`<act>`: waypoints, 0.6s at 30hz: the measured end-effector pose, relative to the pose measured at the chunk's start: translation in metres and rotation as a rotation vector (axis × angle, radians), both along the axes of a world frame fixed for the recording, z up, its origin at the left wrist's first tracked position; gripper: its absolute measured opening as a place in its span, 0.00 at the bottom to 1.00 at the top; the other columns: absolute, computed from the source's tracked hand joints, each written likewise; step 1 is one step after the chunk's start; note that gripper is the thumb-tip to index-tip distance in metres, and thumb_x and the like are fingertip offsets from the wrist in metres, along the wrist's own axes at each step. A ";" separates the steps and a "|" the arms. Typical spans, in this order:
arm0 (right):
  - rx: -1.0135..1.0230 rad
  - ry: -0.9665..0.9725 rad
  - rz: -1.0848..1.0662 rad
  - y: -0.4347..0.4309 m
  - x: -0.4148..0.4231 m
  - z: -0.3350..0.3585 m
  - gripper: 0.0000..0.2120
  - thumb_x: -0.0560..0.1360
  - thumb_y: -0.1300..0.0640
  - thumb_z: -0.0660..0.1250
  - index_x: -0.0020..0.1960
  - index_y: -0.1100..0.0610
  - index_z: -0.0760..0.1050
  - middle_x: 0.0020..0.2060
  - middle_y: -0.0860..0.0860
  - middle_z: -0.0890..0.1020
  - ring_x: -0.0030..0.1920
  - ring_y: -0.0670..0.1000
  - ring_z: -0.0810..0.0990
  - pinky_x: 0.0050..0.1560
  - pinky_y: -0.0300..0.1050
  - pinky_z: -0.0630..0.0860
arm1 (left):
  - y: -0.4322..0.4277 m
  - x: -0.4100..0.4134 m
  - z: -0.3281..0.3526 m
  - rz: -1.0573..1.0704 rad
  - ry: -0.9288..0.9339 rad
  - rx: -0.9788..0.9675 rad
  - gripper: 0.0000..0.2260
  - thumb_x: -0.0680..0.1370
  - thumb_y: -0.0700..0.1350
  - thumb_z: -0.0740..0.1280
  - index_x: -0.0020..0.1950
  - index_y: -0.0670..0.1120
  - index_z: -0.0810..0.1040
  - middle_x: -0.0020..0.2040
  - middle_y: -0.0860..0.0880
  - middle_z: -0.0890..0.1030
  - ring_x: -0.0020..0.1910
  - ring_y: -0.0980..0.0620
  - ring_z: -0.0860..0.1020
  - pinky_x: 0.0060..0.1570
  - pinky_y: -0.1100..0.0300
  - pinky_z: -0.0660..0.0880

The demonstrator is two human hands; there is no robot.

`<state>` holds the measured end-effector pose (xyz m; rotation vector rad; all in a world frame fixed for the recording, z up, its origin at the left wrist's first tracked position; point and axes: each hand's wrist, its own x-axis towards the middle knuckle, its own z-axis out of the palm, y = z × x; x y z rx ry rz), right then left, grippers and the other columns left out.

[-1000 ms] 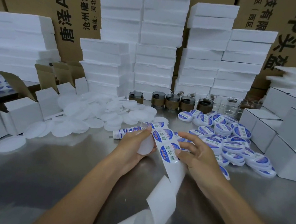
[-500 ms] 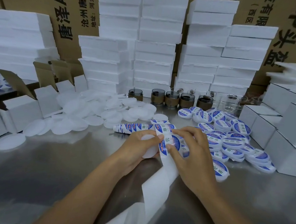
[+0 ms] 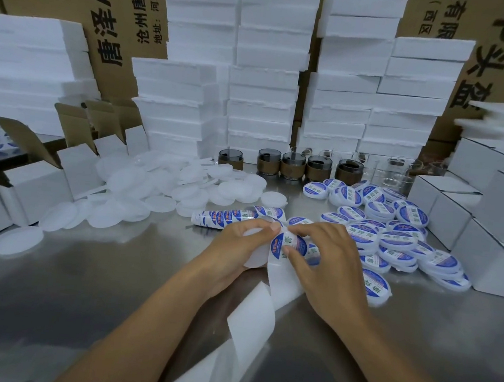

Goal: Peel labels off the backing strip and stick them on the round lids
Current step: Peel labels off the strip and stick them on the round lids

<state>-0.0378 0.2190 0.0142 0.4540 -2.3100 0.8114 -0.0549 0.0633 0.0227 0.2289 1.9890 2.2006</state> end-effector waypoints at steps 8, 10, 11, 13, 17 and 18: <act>0.023 -0.005 -0.014 0.000 0.001 0.001 0.11 0.68 0.59 0.74 0.50 0.55 0.79 0.46 0.49 0.82 0.51 0.52 0.77 0.54 0.43 0.65 | 0.002 0.001 0.001 0.104 0.034 -0.008 0.06 0.65 0.53 0.73 0.37 0.51 0.83 0.52 0.41 0.82 0.49 0.41 0.80 0.53 0.43 0.78; 0.020 0.003 0.000 0.000 0.001 0.002 0.10 0.69 0.59 0.74 0.50 0.55 0.79 0.46 0.49 0.82 0.51 0.52 0.78 0.54 0.43 0.65 | 0.002 -0.002 -0.001 0.127 0.032 0.007 0.04 0.70 0.49 0.73 0.36 0.51 0.82 0.48 0.42 0.83 0.45 0.44 0.81 0.48 0.47 0.80; 0.015 0.008 0.008 0.000 0.001 0.002 0.10 0.69 0.60 0.73 0.49 0.55 0.79 0.46 0.49 0.82 0.50 0.52 0.78 0.54 0.43 0.66 | 0.002 -0.003 -0.002 0.138 0.034 0.011 0.05 0.71 0.47 0.72 0.35 0.51 0.82 0.45 0.44 0.83 0.41 0.47 0.81 0.43 0.50 0.81; 0.012 0.012 0.024 0.000 0.001 0.002 0.08 0.69 0.61 0.72 0.48 0.55 0.79 0.45 0.49 0.82 0.49 0.52 0.78 0.53 0.44 0.67 | 0.002 -0.003 -0.003 0.162 0.039 0.005 0.07 0.72 0.46 0.72 0.34 0.52 0.82 0.39 0.49 0.83 0.37 0.52 0.81 0.37 0.56 0.79; 0.014 -0.004 0.040 0.000 0.001 0.003 0.05 0.70 0.62 0.71 0.44 0.54 0.79 0.44 0.49 0.80 0.49 0.50 0.76 0.52 0.41 0.64 | 0.002 -0.005 -0.004 0.223 0.031 0.006 0.08 0.72 0.46 0.72 0.33 0.52 0.82 0.43 0.49 0.84 0.40 0.52 0.82 0.39 0.58 0.79; 0.014 -0.011 0.045 0.000 0.002 0.003 0.05 0.70 0.63 0.71 0.44 0.54 0.79 0.44 0.48 0.79 0.49 0.49 0.75 0.53 0.41 0.63 | 0.002 -0.005 -0.004 0.240 0.027 0.018 0.08 0.72 0.45 0.73 0.33 0.52 0.82 0.43 0.49 0.84 0.40 0.52 0.82 0.38 0.58 0.79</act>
